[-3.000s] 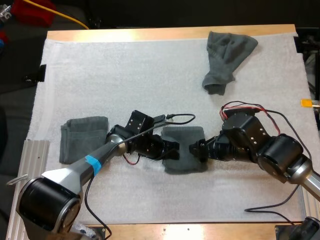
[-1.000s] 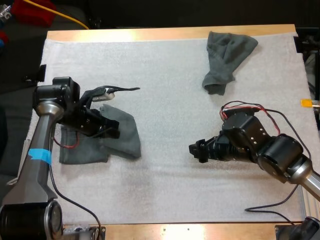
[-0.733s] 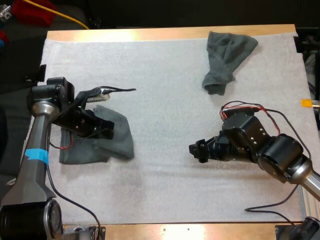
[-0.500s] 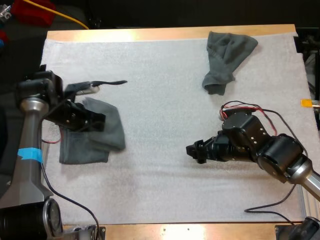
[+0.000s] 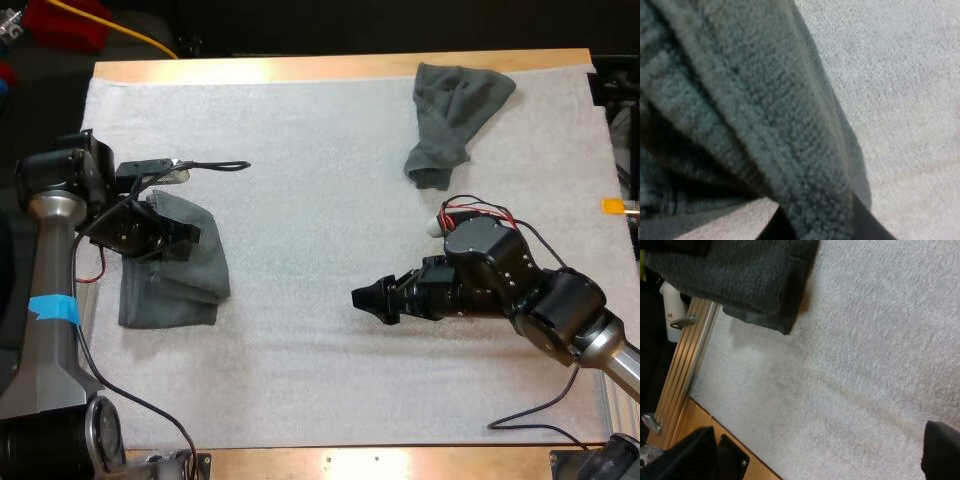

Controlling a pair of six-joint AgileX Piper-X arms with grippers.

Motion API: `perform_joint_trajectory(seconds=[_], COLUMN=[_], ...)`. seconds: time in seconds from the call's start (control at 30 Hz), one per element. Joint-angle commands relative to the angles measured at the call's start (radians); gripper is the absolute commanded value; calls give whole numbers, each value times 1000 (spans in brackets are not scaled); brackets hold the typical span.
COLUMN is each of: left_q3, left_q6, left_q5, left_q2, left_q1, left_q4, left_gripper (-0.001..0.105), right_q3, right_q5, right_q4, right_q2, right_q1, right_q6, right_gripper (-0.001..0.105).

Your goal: Pick towel from pile, fold and stack

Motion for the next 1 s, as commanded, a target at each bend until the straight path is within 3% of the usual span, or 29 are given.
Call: perform_joint_trajectory(seconds=[0.0,0.1,0.33,0.63,0.8,0.97], left_q3=[-6,-6,4,95,97,104], left_q6=[17,19,30,32,30,7], left_q5=[-27,-69,-62,-62,-179,-186], left_q2=[-13,-13,-13,-13,-11,-11], left_q1=[0,0,0,0,0,0], left_q4=[11,11,6,-71,-79,-115], left_gripper=[0,0,0,0,0,0], right_q3=[-3,-3,-3,-3,-3,-3], right_q5=[-12,-12,-12,-12,-12,-12], right_q4=[-1,-1,-1,-1,-1,-1], right_q2=[-7,-7,-7,-7,-7,-7], right_q1=[1,1,1,1,1,1], right_q6=[0,0,0,0,0,0], right_gripper=[79,79,79,79,79,79])
